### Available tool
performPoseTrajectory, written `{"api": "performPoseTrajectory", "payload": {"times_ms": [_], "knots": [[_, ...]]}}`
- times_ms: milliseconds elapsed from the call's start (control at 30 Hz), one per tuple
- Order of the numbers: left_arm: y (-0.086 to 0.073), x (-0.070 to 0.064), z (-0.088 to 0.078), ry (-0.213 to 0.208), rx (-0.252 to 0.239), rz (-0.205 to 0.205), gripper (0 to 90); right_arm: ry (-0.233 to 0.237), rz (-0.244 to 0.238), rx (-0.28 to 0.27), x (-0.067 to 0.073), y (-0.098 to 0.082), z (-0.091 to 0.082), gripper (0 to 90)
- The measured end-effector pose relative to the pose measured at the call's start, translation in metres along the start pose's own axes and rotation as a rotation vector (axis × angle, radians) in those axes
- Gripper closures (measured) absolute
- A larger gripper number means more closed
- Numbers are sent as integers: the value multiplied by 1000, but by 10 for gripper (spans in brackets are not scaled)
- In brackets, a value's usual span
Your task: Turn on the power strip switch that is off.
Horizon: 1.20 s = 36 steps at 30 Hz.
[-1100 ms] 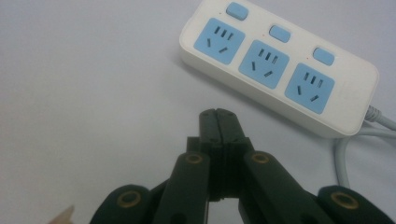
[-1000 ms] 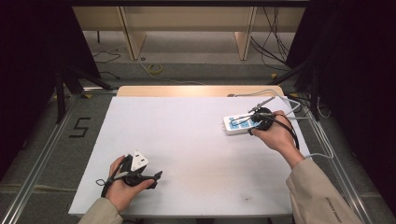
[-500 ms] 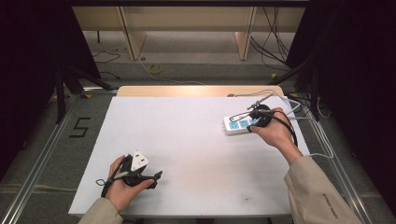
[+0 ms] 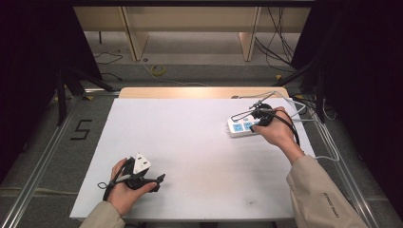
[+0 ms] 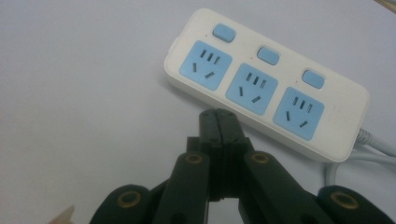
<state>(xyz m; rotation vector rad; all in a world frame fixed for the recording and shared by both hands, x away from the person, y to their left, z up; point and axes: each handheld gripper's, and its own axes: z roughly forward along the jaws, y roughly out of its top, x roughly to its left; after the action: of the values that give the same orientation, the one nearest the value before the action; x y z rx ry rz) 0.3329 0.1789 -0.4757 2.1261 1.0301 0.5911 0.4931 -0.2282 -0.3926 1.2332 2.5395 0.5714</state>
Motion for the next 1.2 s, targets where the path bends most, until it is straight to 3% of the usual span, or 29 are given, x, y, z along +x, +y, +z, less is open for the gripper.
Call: {"api": "performPoseTrajectory", "payload": {"times_ms": [1200], "knots": [[0,-1,1,-4,2,2,166,-5,27,29,-9,22,29,900]]}}
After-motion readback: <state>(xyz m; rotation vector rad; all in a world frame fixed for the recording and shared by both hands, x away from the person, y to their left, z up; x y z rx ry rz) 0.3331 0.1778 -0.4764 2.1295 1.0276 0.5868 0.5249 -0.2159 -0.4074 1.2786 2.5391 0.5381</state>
